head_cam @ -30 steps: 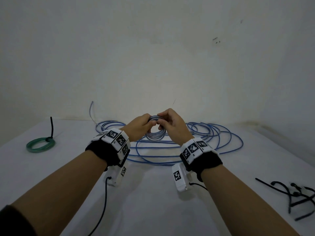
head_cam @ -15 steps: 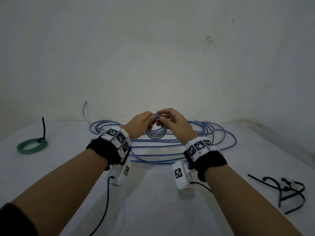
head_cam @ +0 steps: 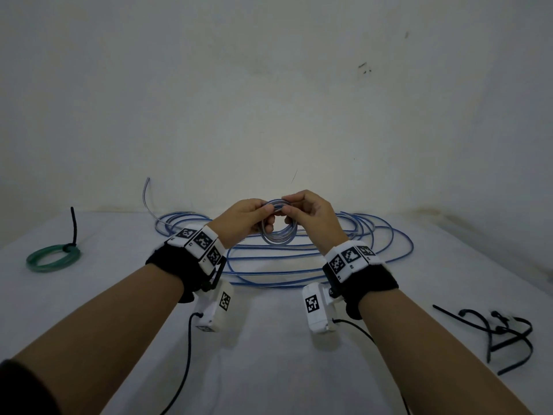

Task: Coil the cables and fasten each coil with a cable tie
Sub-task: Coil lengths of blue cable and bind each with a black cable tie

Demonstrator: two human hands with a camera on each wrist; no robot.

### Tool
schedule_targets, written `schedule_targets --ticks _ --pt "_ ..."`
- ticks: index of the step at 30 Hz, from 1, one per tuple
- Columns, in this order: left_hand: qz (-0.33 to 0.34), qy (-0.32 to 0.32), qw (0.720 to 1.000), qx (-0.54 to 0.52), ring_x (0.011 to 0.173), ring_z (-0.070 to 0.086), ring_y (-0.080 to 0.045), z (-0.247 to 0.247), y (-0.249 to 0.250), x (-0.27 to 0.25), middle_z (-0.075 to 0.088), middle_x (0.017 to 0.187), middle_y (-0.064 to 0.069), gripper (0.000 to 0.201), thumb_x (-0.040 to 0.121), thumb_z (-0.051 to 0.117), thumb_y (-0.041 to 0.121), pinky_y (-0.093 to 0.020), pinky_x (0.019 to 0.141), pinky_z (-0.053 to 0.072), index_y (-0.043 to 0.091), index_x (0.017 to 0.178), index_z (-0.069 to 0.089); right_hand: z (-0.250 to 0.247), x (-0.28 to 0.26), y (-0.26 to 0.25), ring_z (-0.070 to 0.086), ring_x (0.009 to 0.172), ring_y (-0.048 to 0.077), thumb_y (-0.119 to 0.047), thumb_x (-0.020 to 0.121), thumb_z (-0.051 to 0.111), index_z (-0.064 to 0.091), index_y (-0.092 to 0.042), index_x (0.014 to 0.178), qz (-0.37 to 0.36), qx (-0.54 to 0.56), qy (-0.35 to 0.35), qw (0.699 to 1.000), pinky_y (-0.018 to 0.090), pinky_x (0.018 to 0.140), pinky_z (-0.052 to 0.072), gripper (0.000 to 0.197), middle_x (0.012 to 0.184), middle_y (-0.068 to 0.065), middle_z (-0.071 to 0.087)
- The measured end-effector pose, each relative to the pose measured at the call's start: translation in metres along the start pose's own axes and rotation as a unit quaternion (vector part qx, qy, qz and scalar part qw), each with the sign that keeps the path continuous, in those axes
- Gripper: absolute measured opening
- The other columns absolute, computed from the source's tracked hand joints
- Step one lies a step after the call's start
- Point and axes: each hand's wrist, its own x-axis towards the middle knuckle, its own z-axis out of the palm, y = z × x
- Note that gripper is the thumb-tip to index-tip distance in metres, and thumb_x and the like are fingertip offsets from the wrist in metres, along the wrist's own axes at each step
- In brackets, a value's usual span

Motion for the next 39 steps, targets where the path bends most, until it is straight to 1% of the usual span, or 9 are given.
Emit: schedule_targets --ticks 5,11,15,20,23,28,33,35,39 --pt "-0.011 0.000 1.000 -0.001 0.055 0.056 -0.002 -0.0045 -0.0005 -0.0018 0.055 0.075 -0.003 0.019 0.098 0.040 0.009 -0.015 0.060 0.049 0.006 0.092 0.057 0.0004 0.0005 -0.0002 0.066 0.078 0.009 0.006 0.084 0.060 0.064 -0.002 0.105 -0.002 -0.025 -0.016 1.000 0.021 0.078 0.054 0.023 0.093 0.013 0.067" --pt "-0.056 0.000 0.998 -0.040 0.052 0.052 -0.007 -0.0002 0.0025 -0.0018 0.050 0.067 -0.002 0.031 0.102 0.029 0.020 -0.022 0.065 0.046 0.006 0.090 0.055 0.0022 0.0019 0.0007 0.067 0.079 0.016 0.006 0.085 0.060 0.063 -0.006 0.111 -0.011 -0.046 -0.020 0.999 0.024 0.082 0.055 0.029 0.100 0.024 0.067" --pt "-0.044 0.018 0.999 -0.012 0.055 0.050 -0.009 0.0004 0.0032 -0.0014 0.047 0.068 -0.003 0.031 0.102 0.029 0.018 -0.019 0.060 0.046 0.008 0.086 0.054 0.0016 0.0009 0.0018 0.066 0.073 0.011 0.003 0.086 0.060 0.065 -0.007 0.108 -0.011 -0.053 -0.011 0.998 0.023 0.077 0.055 0.025 0.094 0.019 0.067" --pt "-0.025 0.042 0.999 0.018 0.058 0.051 -0.011 0.0003 0.0028 0.0013 0.050 0.065 -0.001 0.028 0.100 0.037 0.022 -0.024 0.064 0.042 0.009 0.080 0.052 0.0000 -0.0005 0.0034 0.069 0.078 0.027 -0.006 0.088 0.060 0.063 -0.009 0.103 -0.010 -0.080 -0.007 0.997 0.036 0.079 0.057 0.015 0.091 0.016 0.065" --pt "-0.040 0.051 0.998 -0.002 0.054 0.053 -0.010 0.0013 0.0035 0.0012 0.053 0.061 0.001 0.027 0.098 0.041 0.026 -0.025 0.065 0.045 0.007 0.084 0.053 -0.0001 -0.0025 0.0037 0.070 0.081 0.026 -0.009 0.091 0.058 0.058 -0.014 0.111 -0.027 -0.104 -0.013 0.994 0.035 0.080 0.057 0.021 0.091 0.016 0.066" --pt "-0.054 0.042 0.998 -0.012 0.047 0.052 -0.007 0.0050 0.0023 0.0029 0.053 0.052 0.005 0.028 0.098 0.041 0.028 -0.029 0.068 0.047 0.003 0.095 0.052 0.0025 -0.0032 0.0031 0.068 0.084 0.027 -0.006 0.091 0.057 0.060 -0.010 0.100 -0.039 -0.094 -0.028 0.994 0.035 0.078 0.057 0.010 0.094 0.019 0.066" --pt "-0.068 0.012 0.996 -0.064 0.055 0.054 -0.011 0.0046 0.0054 0.0012 0.051 0.063 -0.002 0.029 0.099 0.038 0.025 -0.022 0.063 0.050 0.002 0.097 0.056 0.0049 -0.0004 0.0024 0.063 0.082 0.018 -0.001 0.092 0.053 0.057 -0.007 0.102 -0.012 -0.077 -0.032 0.996 0.028 0.081 0.056 0.012 0.090 0.011 0.062" --pt "-0.060 0.001 0.998 -0.033 0.058 0.056 -0.009 0.0036 0.0042 -0.0006 0.051 0.069 -0.003 0.021 0.098 0.042 0.019 -0.019 0.064 0.051 0.002 0.099 0.054 0.0043 -0.0002 0.0011 0.060 0.078 0.015 -0.002 0.093 0.052 0.056 -0.009 0.104 -0.004 -0.084 -0.032 0.996 0.025 0.079 0.054 0.014 0.089 0.009 0.060" --pt "-0.030 0.010 0.998 0.058 0.063 0.056 -0.010 0.0014 0.0006 -0.0025 0.052 0.072 -0.003 0.011 0.096 0.046 0.013 -0.021 0.067 0.049 0.004 0.095 0.053 0.0033 -0.0006 -0.0005 0.054 0.074 0.015 -0.005 0.093 0.053 0.057 -0.012 0.107 0.027 -0.096 -0.034 0.994 0.029 0.077 0.049 0.017 0.090 0.010 0.058"
